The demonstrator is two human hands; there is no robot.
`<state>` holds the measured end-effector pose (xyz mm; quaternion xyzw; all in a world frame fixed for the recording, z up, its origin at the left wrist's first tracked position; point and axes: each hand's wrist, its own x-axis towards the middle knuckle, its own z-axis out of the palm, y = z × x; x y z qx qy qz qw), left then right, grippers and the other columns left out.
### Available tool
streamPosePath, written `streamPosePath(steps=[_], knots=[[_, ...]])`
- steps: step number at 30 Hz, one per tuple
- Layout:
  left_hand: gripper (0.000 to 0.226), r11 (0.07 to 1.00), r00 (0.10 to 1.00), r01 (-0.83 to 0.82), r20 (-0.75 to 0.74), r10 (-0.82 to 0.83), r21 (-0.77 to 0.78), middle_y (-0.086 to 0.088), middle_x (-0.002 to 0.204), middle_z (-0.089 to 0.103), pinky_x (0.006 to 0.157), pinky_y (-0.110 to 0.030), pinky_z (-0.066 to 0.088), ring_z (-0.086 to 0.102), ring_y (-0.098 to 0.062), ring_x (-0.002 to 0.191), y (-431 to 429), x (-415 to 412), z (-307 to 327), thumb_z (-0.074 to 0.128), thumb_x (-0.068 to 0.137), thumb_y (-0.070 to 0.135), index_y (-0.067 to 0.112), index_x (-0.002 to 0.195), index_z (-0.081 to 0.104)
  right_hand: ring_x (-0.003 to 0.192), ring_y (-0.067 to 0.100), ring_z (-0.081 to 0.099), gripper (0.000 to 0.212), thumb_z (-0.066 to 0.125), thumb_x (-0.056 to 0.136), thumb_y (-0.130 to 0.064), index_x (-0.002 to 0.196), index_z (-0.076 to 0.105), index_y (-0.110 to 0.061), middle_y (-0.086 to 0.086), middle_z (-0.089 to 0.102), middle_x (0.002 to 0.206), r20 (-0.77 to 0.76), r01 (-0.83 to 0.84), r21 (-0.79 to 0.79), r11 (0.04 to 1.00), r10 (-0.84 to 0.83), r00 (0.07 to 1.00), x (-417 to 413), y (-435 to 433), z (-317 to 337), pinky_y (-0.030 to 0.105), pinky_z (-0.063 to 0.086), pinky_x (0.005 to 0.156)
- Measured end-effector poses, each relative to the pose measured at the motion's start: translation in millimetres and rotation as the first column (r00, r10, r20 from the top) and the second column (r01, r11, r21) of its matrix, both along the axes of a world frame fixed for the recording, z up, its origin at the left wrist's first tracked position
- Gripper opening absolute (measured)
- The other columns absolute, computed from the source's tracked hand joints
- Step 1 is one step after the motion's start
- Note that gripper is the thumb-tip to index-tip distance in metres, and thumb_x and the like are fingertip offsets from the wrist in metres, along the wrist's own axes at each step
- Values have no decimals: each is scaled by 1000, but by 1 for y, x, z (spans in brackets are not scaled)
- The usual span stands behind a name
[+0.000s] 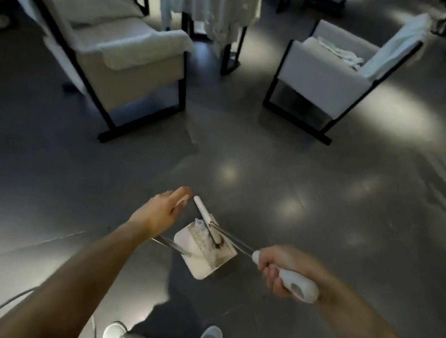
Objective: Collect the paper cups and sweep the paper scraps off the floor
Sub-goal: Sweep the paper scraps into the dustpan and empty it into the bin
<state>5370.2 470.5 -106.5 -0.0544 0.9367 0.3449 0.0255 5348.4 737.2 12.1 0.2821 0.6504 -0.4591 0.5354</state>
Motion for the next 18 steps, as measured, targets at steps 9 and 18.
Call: streamPosePath(steps=[9, 18], knots=[[27, 930, 926, -368, -79, 368, 22, -6, 125, 57, 89, -30, 45, 57, -22, 110, -196, 135, 34, 37, 102, 27, 27, 129, 40, 27, 4, 36, 17, 41, 89, 1, 75, 49, 0, 1, 40, 43, -96, -363, -16, 932, 360, 928, 34, -240, 14, 11, 29, 27], [30, 794, 805, -593, -131, 579, -135, -12, 120, 60, 84, -27, 44, 59, -27, 102, -360, 233, 52, 40, 101, 24, 15, 129, 45, 27, 6, 40, 9, 42, 91, -2, 85, 48, -6, 0, 43, 41, -112, -663, -90, 744, 654, 749, 52, -450, 10, 13, 32, 27]])
